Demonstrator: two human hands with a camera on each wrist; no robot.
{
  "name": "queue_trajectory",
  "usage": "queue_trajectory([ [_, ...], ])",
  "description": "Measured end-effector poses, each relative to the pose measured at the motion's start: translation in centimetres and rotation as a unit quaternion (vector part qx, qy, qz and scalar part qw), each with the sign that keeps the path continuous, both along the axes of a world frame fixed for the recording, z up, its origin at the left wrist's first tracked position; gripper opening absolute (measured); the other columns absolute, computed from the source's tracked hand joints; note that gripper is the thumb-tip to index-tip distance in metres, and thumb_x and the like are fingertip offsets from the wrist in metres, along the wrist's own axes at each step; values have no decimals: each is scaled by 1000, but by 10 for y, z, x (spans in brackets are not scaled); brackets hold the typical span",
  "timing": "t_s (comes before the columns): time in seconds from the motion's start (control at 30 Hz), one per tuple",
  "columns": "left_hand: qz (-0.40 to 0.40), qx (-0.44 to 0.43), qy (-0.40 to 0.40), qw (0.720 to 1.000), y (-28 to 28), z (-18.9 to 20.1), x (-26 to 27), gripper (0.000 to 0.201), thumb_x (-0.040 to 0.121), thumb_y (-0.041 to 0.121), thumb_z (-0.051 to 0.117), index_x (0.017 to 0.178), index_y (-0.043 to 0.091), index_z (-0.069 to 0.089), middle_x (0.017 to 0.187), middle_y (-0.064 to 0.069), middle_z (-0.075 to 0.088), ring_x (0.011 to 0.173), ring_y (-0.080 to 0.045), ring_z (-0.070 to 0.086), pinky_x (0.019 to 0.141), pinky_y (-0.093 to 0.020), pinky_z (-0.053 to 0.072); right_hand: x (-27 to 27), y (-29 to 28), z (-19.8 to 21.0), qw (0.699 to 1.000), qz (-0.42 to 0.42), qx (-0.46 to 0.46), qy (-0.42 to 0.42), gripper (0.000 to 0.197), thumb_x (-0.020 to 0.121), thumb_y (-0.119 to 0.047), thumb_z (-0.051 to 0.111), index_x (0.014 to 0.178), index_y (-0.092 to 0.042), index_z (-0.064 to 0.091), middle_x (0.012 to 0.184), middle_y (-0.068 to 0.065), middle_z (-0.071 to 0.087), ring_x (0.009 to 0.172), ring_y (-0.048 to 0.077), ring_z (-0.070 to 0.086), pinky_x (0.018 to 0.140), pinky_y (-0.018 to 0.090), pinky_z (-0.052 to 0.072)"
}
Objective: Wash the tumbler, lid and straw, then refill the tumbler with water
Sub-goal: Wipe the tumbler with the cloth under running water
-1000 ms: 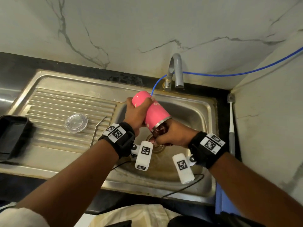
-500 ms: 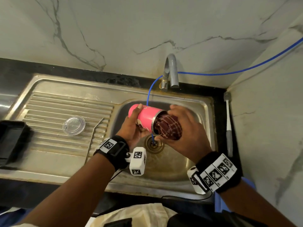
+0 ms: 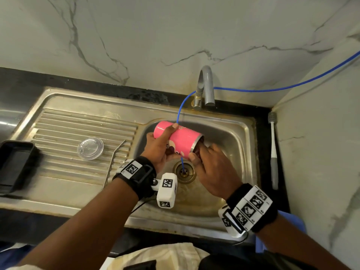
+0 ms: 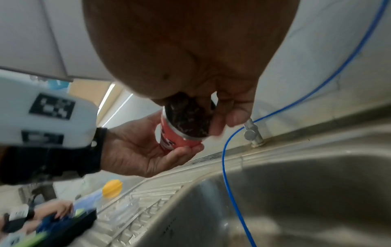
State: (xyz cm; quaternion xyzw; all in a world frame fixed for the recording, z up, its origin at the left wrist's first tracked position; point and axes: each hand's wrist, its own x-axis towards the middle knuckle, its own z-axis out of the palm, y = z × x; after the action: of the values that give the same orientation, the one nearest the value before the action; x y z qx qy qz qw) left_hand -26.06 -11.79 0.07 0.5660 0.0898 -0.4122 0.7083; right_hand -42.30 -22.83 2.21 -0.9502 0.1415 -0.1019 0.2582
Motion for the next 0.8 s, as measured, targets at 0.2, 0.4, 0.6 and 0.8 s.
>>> queue_trajectory([
  [0.2,-7,-2,-25,1000,-6,10,6,97,64,54,94,142,15,51,128,-24,61,91,-33,68,70,-47,62,-8,-13,-9,975,26,220,33,53,111,-49,41,162,-44,26,149,-9,58,115,13,68,93,31,54],
  [0.4,-61,-10,18,998,-10,19,9,50,90,48,76,125,15,65,100,-17,77,87,-31,77,83,-50,63,9,-42,-2,993,75,92,10,53,111,-46,39,159,-24,41,153,0,56,133,18,60,105,39,52],
  [0.6,-70,1,21,997,-11,26,5,54,88,44,79,131,15,64,104,-14,77,88,-29,78,80,-49,64,14,-51,14,995,63,67,24,37,112,-36,39,132,-14,61,107,3,72,86,16,69,69,28,48],
  [0.8,-61,16,34,997,-12,21,-2,61,84,45,83,133,16,62,115,-18,75,93,-30,79,74,-43,64,32,-36,0,998,38,-2,51,32,95,-27,47,102,-7,71,82,12,73,71,34,70,58,33,45],
])
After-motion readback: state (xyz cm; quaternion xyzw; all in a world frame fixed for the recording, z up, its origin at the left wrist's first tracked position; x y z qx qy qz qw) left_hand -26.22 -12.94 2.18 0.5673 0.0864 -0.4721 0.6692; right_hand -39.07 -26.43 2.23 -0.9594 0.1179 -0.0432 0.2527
